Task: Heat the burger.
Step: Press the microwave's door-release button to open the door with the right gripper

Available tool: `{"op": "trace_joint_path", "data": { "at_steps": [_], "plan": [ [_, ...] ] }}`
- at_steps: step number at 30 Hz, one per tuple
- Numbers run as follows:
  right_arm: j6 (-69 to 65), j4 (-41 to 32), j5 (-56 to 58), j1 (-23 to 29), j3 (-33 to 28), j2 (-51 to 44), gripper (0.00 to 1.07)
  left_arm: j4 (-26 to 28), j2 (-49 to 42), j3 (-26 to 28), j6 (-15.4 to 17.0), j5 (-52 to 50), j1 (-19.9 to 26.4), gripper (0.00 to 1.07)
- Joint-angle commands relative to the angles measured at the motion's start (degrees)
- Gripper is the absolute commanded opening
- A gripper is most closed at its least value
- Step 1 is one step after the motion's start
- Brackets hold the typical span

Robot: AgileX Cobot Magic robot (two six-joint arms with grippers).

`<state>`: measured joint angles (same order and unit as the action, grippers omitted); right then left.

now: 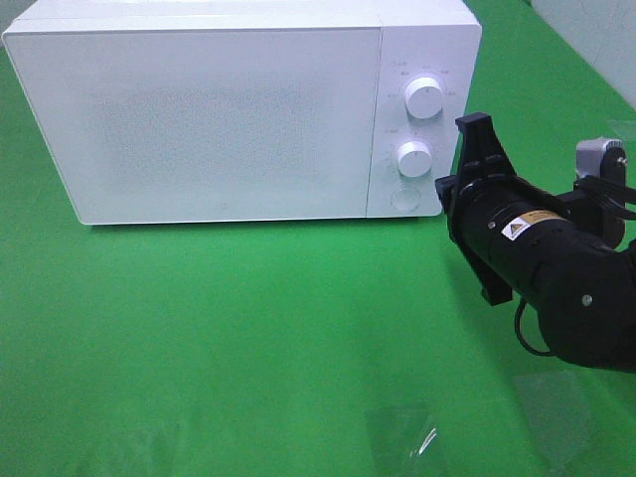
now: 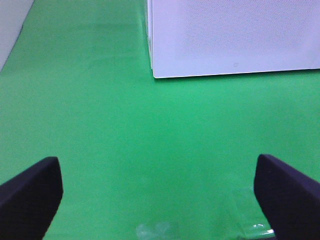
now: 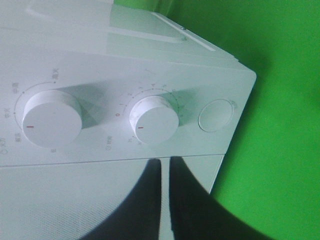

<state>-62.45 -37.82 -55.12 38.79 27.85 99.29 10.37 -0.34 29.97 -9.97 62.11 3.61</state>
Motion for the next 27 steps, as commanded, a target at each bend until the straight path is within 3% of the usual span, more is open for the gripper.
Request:
{"op": "trace_joint_path", "data": {
  "at_steps": [1, 15, 27],
  "plan": [
    [-3.3, 1.3, 2.2, 0.1, 0.0, 0.0, 0.00, 0.6, -0.9, -0.2, 0.2, -0.6, -0.1, 0.98],
    [-5.7, 1.1, 5.8, -0.9, 0.5, 1.2, 0.00, 0.6, -0.9, -0.2, 0.2, -0.6, -0.1, 0.98],
    [-9.6, 4.8, 5.0, -2.6, 6.5, 10.5, 0.00, 0.6, -0.9, -0.2, 0.2, -0.6, -0.1, 0.98]
  ]
}}
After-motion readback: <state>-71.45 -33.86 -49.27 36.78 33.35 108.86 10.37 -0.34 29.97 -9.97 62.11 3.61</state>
